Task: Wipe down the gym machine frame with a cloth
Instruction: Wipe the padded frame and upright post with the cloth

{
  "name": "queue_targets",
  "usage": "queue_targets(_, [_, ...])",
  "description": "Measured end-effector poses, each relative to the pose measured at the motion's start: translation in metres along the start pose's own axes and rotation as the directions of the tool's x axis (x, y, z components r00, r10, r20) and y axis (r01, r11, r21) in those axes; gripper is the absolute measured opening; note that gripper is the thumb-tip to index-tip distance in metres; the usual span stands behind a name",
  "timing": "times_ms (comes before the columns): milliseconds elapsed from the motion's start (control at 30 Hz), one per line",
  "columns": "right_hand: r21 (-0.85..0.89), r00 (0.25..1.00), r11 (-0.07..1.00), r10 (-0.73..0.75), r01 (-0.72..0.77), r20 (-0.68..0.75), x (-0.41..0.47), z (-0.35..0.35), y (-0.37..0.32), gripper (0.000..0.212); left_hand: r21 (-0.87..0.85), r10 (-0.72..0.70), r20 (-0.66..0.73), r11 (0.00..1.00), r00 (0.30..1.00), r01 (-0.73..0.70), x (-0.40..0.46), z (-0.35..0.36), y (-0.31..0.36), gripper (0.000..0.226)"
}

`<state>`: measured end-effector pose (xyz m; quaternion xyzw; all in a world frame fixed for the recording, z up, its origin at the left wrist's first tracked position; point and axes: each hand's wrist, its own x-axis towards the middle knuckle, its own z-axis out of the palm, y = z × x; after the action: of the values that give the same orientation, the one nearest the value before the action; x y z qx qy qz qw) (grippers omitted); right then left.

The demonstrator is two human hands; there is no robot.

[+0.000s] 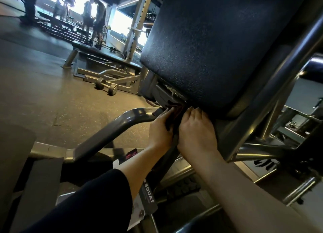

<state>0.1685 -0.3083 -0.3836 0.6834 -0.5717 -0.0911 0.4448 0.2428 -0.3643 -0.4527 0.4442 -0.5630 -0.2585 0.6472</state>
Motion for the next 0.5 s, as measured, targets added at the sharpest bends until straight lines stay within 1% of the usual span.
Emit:
queue_targets(67, [-0.030, 0.999, 0.999, -0.011, 0.009, -0.040, 0.000, 0.002, -0.001, 0.068, -0.003, -0.019, -0.067, 1.000, 0.998, 0.019, 0.014, 0.005, -0.007, 0.050])
queue_targets(167, [-0.027, 1.000, 1.000, -0.016, 0.015, -0.009, 0.002, 0.003, -0.004, 0.069, -0.030, -0.102, -0.138, 0.995, 0.985, 0.099, 0.044, 0.006, -0.015, 0.051])
queue_targets(267, [-0.029, 1.000, 0.999, 0.013, -0.013, -0.016, 0.004, 0.004, -0.006, 0.075, -0.061, -0.159, -0.128, 0.986, 0.979, 0.153, 0.074, 0.002, -0.026, 0.051])
queue_targets(400, [-0.053, 1.000, 0.999, 0.001, -0.002, -0.017, 0.005, 0.004, -0.006, 0.070, -0.059, -0.250, -0.129, 0.968, 0.960, 0.244, 0.110, -0.008, -0.043, 0.050])
queue_targets(500, [-0.072, 1.000, 0.997, -0.007, 0.005, -0.030, 0.005, 0.003, -0.006, 0.070, -0.111, -0.332, -0.099, 0.941, 0.938, 0.321, 0.130, -0.013, -0.049, 0.053])
